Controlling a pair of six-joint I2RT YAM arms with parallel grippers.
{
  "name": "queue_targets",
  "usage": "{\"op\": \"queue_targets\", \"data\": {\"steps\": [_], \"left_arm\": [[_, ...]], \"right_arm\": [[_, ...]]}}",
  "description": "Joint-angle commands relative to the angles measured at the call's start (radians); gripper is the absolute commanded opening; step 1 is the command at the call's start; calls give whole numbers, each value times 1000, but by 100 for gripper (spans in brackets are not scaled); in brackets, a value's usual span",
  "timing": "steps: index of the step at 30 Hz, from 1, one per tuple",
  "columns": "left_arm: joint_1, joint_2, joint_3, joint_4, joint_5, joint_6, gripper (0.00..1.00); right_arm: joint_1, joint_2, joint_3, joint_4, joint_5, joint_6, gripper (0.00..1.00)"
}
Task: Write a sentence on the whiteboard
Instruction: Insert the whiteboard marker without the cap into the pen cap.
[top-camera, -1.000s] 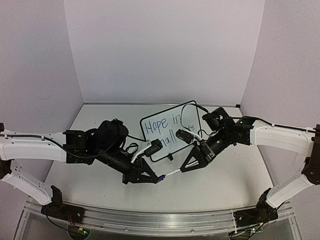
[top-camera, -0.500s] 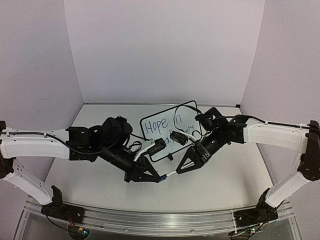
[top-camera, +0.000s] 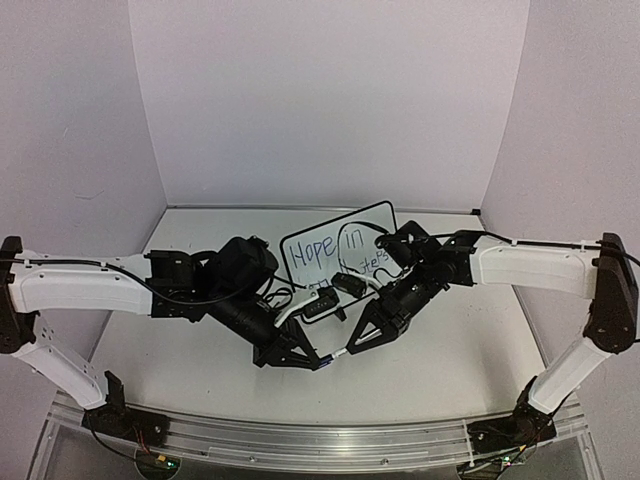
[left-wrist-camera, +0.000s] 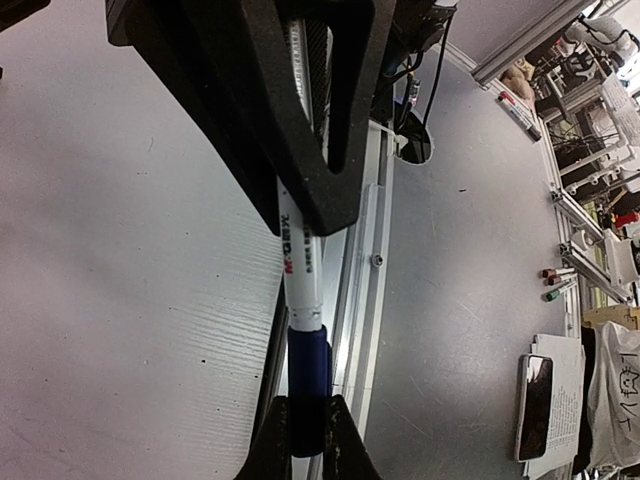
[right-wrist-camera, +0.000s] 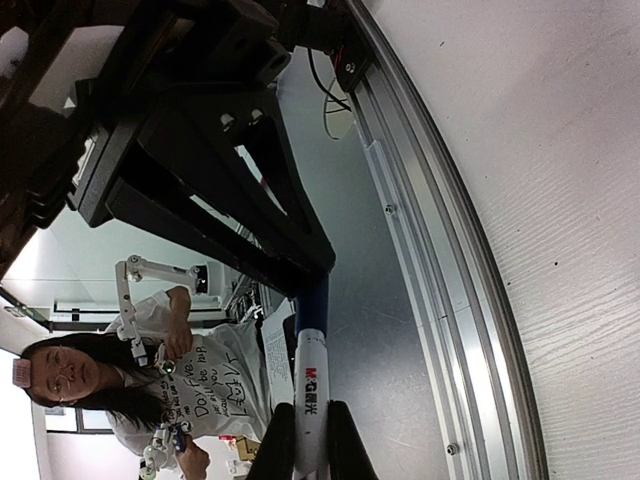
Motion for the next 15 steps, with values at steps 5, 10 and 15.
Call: {"op": "queue_targets", "data": {"steps": [5, 10, 15], "left_arm": [[-5, 27, 90, 228, -72, 48, 0], [-2, 25, 104, 231, -101, 66, 0], [-3, 34, 114, 276, -111, 66, 0]], "right_arm": [[52, 38, 62, 59, -39, -32, 0], [55, 35, 58, 58, -32, -34, 0], [73, 46, 66, 58, -27, -34, 0]]}}
